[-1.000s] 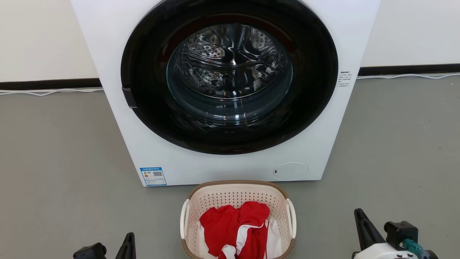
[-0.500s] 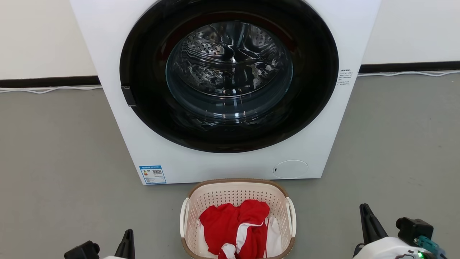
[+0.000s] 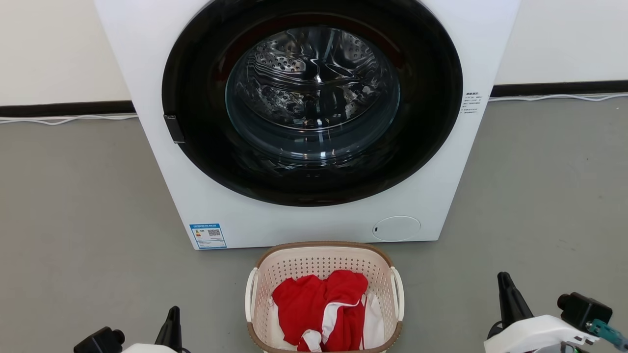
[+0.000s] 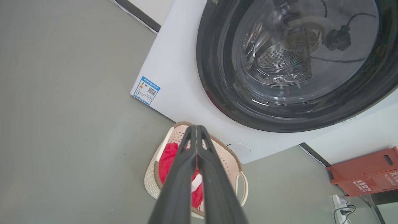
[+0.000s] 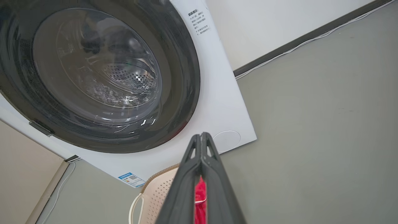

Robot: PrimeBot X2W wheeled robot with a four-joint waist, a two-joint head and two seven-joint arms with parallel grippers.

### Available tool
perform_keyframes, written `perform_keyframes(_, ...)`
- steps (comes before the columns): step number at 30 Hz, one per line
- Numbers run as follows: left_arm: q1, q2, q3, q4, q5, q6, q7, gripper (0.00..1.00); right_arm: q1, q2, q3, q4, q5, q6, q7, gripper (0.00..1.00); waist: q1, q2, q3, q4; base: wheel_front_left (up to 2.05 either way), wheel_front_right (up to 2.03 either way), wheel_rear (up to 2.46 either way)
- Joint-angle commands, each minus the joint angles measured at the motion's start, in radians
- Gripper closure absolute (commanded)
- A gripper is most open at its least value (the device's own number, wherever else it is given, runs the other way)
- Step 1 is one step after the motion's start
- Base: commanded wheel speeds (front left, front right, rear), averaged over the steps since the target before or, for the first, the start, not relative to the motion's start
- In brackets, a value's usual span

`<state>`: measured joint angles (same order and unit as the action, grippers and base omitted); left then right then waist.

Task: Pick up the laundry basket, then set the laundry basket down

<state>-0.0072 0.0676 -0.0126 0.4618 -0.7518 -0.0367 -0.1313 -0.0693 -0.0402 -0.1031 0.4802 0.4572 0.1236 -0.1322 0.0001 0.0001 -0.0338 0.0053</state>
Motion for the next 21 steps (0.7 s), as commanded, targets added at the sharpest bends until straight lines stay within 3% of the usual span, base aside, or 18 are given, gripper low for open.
perform_keyframes(1, -0.051, 0.007, 0.018, -0.034, -0.030, -0.011, 0.007, 1.00, -0.034, -0.007, 0.000, -0.039, 0.040, 0.003, 0.007, 1.00, -0.0001, -0.0001, 0.001, 0.000, 0.00, 0.00, 0.00)
perform_keyframes(21, -0.063, 0.001, 0.044, -0.078, -0.229, -0.031, 0.064, 1.00, -0.035, -0.008, -0.002, -0.086, 0.307, 0.004, 0.065, 1.00, -0.0001, -0.0001, 0.009, -0.001, 0.00, 0.00, 0.00)
